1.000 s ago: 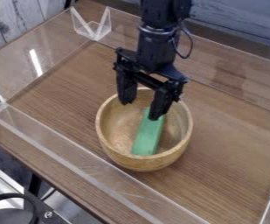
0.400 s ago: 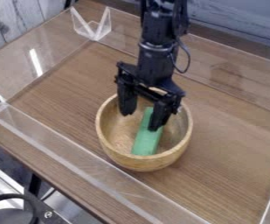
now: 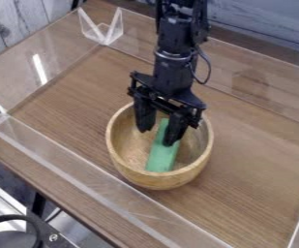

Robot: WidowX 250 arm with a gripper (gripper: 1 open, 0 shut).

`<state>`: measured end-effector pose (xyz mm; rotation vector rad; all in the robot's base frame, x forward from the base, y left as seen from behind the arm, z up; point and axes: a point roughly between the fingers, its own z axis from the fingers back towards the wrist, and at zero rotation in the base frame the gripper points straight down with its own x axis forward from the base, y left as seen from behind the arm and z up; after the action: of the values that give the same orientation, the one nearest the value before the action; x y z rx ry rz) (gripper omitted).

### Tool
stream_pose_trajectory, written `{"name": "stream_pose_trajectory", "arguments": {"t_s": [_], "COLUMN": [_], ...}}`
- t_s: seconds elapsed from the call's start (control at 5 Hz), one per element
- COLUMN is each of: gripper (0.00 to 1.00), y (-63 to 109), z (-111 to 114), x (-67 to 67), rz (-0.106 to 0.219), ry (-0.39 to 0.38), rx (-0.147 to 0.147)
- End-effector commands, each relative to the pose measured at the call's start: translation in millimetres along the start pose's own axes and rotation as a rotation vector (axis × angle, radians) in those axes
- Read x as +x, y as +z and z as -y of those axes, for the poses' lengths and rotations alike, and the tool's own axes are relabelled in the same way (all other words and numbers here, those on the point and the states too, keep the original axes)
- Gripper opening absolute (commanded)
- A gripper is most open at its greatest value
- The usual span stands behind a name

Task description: Remove the green block from inside the brown bowl and put it on the table

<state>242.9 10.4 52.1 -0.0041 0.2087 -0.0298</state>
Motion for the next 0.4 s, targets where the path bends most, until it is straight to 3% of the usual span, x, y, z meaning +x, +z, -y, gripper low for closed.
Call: {"name": "stream_pose_trajectory", "arguments": {"t_s": [0.0,0.2], "gripper": [0.00,1.00], "y": [12.6,19.2], "z": [-1.6,-1.4], "x": [3.5,2.7], "rz": [0.047,0.054], "ry": [0.002,-0.001], "rx": [-0.008,-0.013]}}
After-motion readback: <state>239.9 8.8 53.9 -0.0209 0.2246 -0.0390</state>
